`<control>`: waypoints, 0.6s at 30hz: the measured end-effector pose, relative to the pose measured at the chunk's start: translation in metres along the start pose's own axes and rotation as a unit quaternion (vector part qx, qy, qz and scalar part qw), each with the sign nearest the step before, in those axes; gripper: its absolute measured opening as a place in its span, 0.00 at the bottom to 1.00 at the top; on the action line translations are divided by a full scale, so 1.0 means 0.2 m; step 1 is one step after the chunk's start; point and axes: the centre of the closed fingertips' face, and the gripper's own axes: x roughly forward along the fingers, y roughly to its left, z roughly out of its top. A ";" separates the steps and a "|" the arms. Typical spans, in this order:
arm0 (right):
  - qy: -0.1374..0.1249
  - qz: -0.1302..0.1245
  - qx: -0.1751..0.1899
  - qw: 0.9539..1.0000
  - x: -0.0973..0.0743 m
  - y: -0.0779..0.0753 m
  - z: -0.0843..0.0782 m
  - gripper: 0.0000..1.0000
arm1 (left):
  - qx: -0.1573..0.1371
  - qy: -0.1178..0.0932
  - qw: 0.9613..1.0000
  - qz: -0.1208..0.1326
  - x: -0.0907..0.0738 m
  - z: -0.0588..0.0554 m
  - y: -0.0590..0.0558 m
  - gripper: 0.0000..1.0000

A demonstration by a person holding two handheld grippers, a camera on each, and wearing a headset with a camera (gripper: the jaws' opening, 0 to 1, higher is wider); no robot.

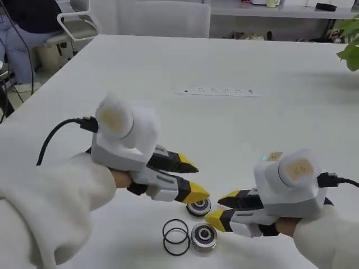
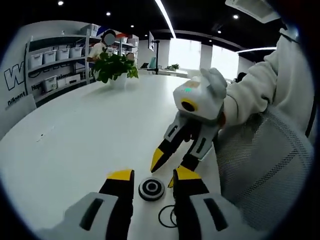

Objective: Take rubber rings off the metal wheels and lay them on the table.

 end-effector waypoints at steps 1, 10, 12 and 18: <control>0.000 0.001 0.000 1.000 0.00 0.00 0.00 0.26 | 0.001 0.008 1.000 0.004 0.01 -0.03 0.01 0.23; -0.002 0.013 0.002 1.000 0.01 0.02 0.00 0.25 | -0.012 0.038 0.999 0.008 0.09 -0.14 0.01 0.14; -0.002 0.014 0.000 1.000 0.01 0.02 0.01 0.25 | -0.016 0.047 0.999 0.010 0.10 -0.16 0.01 0.14; -0.001 0.014 -0.002 1.000 0.01 0.03 0.01 0.25 | -0.008 0.052 0.998 0.015 0.12 -0.17 0.02 0.14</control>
